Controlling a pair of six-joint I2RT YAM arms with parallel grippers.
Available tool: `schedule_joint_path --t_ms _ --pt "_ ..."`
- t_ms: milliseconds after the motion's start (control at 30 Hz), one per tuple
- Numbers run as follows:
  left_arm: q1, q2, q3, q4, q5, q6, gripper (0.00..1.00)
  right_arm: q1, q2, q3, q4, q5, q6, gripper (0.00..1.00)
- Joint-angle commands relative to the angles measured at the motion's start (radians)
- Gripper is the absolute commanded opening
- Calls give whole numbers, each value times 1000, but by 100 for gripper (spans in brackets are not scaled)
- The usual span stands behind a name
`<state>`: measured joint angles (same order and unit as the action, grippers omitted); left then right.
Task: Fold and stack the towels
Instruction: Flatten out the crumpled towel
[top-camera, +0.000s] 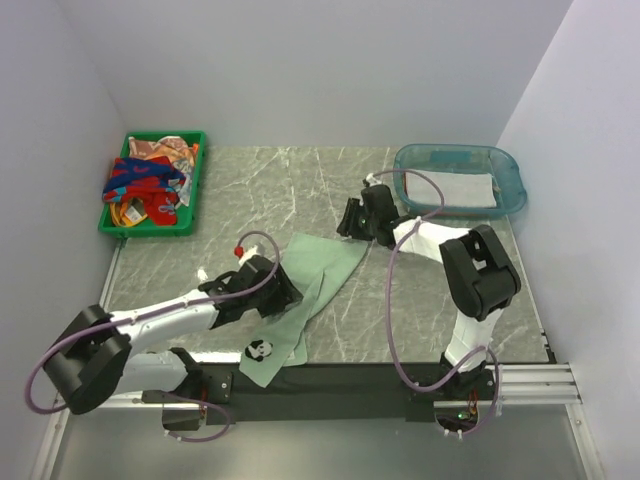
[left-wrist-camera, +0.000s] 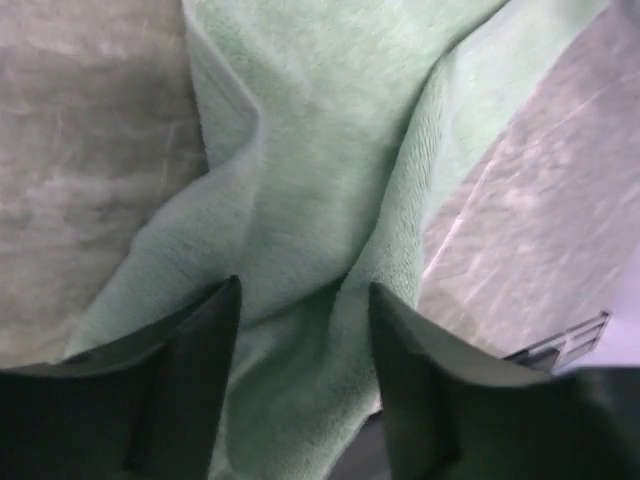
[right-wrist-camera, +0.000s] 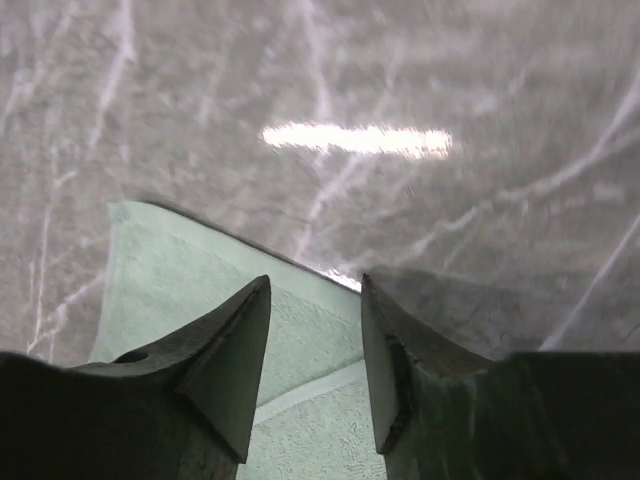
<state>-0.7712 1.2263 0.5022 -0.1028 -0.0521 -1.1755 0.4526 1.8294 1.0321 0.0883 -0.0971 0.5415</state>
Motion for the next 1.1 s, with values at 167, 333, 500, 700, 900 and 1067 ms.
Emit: schedule_joint_path --t_ms 167,333,500,700,900,1067 --pt "119 15 247 -143 -152 195 74 24 -168 154 -261 239 -60 62" --pt "228 242 455 -207 -109 371 73 60 -174 160 -396 333 38 74" --pt "279 461 688 -288 -20 499 70 74 -108 204 -513 384 109 82" --pt "285 607 829 -373 -9 594 70 84 -26 310 -617 442 150 80" --pt "286 627 820 -345 11 606 70 89 57 391 -711 471 184 79" --pt "286 660 840 -348 1 609 64 101 116 450 -768 487 189 78"
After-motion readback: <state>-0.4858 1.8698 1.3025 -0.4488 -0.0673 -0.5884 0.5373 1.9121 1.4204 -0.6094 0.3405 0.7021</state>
